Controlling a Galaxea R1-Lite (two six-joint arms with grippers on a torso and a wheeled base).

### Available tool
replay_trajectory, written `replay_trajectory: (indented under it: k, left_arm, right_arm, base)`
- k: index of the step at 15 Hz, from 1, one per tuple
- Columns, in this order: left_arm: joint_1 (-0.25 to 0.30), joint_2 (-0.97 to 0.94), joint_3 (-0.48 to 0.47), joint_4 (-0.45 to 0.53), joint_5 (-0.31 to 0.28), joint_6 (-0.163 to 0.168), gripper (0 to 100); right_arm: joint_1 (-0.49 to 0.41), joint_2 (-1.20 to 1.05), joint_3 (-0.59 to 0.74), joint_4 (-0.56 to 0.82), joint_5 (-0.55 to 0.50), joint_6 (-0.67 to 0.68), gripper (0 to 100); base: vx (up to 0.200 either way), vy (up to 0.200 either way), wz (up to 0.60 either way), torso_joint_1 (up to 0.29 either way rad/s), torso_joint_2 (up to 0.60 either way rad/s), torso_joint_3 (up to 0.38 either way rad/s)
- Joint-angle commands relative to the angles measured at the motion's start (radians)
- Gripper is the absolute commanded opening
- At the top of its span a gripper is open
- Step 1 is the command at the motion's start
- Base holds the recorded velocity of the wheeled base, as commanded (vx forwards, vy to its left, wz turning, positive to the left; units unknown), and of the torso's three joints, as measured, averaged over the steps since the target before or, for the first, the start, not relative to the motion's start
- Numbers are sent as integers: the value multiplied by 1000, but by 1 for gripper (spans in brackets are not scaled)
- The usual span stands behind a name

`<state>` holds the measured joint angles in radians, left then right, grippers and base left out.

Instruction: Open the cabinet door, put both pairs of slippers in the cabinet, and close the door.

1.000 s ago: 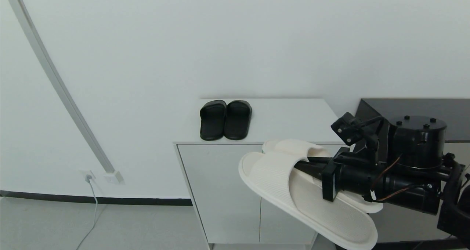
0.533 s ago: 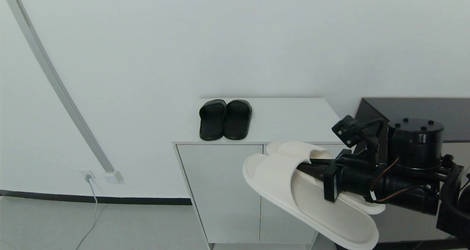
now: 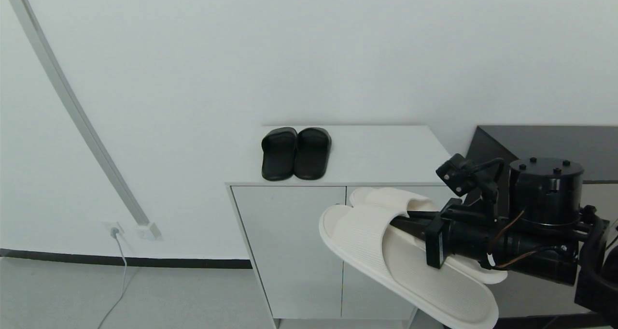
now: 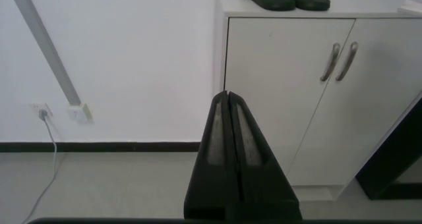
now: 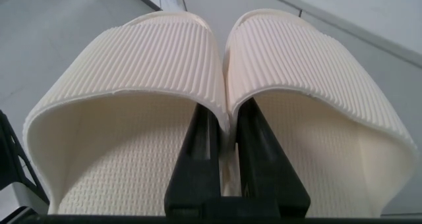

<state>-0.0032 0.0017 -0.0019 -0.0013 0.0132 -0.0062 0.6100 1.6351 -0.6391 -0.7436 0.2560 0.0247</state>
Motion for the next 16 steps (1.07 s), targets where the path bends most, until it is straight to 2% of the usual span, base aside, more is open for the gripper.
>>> replay_trajectory:
  k: [1,9,10,16]
  left_arm:
    - [0,0,0,0,1,0,0]
    - [0,0,0,0,-2,0,0]
    - [0,0,0,0,-1,0,100]
    - [0,0,0,0,-1,0,100]
  right_arm:
    - [1,2,6,0,0,0,0]
    - [14,-3,45,-17,-3,-12,0]
    - [14,0,45,-17,-3,-12,0]
    - [19,-4,50,-17,-4,-14,0]
  base:
    - [0,0,0,-203,505,286]
    - [0,0,0,-220,536,312]
    - [0,0,0,-198,520,325]
    - [0,0,0,-181,498,320]
